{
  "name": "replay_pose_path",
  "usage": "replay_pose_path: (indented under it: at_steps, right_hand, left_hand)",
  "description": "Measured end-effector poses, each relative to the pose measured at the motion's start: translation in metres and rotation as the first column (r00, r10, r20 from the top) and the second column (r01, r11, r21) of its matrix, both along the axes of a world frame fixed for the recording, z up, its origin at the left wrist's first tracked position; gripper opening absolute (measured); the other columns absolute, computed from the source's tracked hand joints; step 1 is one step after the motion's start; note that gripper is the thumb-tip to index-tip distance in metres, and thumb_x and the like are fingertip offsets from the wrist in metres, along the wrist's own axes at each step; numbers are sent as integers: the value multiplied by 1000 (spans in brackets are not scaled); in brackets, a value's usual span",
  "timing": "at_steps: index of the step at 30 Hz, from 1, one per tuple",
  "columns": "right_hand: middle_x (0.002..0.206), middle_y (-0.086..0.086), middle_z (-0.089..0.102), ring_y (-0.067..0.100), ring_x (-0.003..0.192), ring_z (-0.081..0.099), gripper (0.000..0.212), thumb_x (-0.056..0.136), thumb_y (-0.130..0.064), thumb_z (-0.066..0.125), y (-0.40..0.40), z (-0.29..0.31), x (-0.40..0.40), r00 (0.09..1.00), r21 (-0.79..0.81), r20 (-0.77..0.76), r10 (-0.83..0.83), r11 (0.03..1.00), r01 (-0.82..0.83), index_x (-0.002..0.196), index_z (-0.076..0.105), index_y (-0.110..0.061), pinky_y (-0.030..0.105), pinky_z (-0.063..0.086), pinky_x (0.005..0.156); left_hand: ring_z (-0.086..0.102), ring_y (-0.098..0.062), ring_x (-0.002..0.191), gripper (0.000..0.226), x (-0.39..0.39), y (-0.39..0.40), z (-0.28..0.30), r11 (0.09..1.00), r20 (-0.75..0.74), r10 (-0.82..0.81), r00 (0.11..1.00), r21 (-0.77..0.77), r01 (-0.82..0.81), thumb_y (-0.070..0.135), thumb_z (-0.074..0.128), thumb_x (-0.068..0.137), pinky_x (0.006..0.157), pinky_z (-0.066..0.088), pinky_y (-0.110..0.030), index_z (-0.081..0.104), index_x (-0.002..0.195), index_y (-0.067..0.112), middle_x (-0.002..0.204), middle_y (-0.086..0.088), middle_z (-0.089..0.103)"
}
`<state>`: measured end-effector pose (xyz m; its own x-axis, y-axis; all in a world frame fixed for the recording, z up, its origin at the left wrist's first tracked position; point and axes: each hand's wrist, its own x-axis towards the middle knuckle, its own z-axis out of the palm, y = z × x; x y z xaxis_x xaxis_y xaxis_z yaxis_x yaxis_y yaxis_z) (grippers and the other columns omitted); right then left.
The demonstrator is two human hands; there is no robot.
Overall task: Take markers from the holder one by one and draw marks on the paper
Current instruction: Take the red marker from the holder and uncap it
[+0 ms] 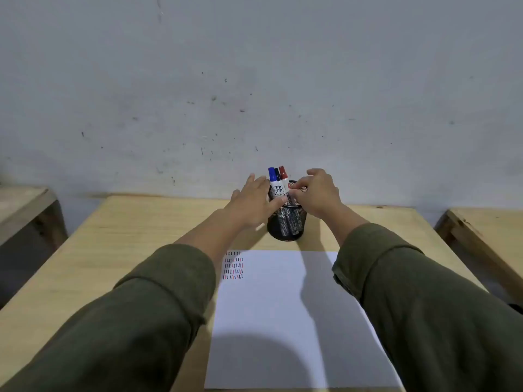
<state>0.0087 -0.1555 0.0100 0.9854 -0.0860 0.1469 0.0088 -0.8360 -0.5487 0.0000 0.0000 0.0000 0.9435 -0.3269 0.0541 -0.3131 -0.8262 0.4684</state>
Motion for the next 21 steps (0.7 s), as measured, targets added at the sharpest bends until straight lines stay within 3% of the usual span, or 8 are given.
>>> replay_pose_path:
  at_steps: [7, 11, 13, 15, 18, 21]
  right_hand:
    - [134, 5, 51, 24, 129, 41, 28, 85, -33, 63, 4, 0, 7, 998, -14, -70, -9, 1000, 8, 105, 71, -16, 40, 35, 103]
    - [99, 4, 58, 28, 110, 53, 14, 80, -33, 68, 4, -3, 10, 998, 39, -69, -1, 999, 4, 77, 67, -19, 44, 46, 91]
    - [91, 2, 56, 30, 104, 55, 17, 80, -32, 69, 5, -1, 9, 998, 39, -61, 15, 999, -12, 68, 63, -20, 46, 48, 88]
    - [97, 4, 56, 30, 109, 53, 16, 81, -30, 68, 4, -1, 8, 998, 28, -60, 18, 999, -17, 71, 65, -18, 47, 46, 91]
    - [131, 7, 52, 29, 128, 42, 22, 85, -29, 64, 3, -1, 9, 995, -26, -87, 42, 999, -45, 98, 72, -13, 45, 37, 104]
    - [142, 7, 45, 28, 132, 38, 26, 86, -30, 63, 2, -1, 9, 995, -25, -88, 54, 998, -57, 105, 71, -13, 46, 34, 107]
  left_hand:
    - [-3, -23, 147, 68, 0, 3, -5, 1000, -38, 4, 999, 18, -3, 55, 30, 92, 115, 16, -54, 21, 146, 16, 157, -4, 17]
    - [0, -24, 147, 65, 1, 2, -4, 1000, -26, 9, 1000, 21, -9, 55, 32, 91, 114, 18, -56, 26, 144, 17, 154, -3, 24]
    - [0, -25, 147, 66, 1, 2, -5, 1000, -28, 12, 1000, 27, -11, 56, 32, 91, 113, 19, -57, 27, 143, 17, 154, -2, 25]
    - [0, -25, 147, 66, 1, 1, -5, 999, -29, 15, 999, 29, -14, 56, 31, 91, 113, 19, -57, 28, 143, 16, 153, -3, 25]
    - [0, -25, 147, 67, 0, 2, -5, 999, -33, 18, 999, 42, -16, 56, 31, 91, 113, 19, -57, 26, 144, 15, 154, -2, 24]
    - [0, -25, 147, 67, 0, 2, -5, 999, -36, 17, 999, 42, -16, 56, 31, 91, 113, 19, -57, 26, 144, 16, 154, -2, 24]
